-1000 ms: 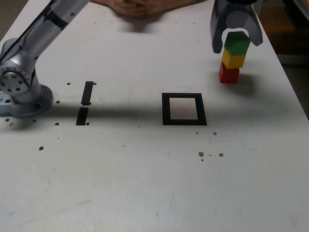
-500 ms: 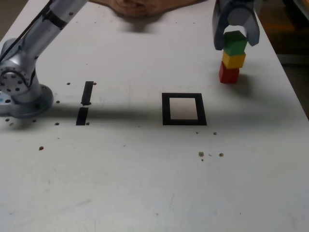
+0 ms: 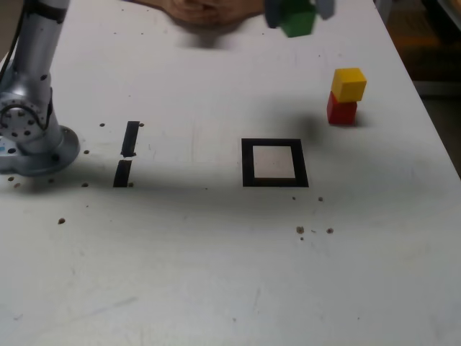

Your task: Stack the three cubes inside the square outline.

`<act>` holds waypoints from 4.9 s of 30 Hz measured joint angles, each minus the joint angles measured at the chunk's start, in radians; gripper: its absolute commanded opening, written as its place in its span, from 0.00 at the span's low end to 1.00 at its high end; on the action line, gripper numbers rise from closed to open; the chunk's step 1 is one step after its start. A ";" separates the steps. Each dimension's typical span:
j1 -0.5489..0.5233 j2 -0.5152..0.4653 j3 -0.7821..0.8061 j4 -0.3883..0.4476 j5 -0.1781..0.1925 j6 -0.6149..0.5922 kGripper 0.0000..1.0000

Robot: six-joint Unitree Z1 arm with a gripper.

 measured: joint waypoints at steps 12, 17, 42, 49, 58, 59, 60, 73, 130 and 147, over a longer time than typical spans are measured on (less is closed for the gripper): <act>0.158 -0.021 0.420 -0.144 -0.094 0.078 0.29; 0.212 -0.013 0.523 -0.279 -0.137 0.158 0.34; 0.201 -0.162 0.670 -0.415 -0.140 0.219 0.99; 0.023 -0.219 0.571 -0.376 -0.199 0.094 0.99; -0.141 -0.113 0.276 -0.227 -0.173 0.027 0.98; -0.150 -0.094 0.245 -0.212 -0.169 0.025 0.98; -0.159 -0.065 0.205 -0.194 -0.166 0.023 0.98; -0.110 0.132 -0.026 -0.092 -0.165 0.023 0.97; 0.000 0.231 -0.126 -0.060 -0.094 0.056 0.12; 0.037 -0.053 0.458 -0.363 -0.173 0.122 0.13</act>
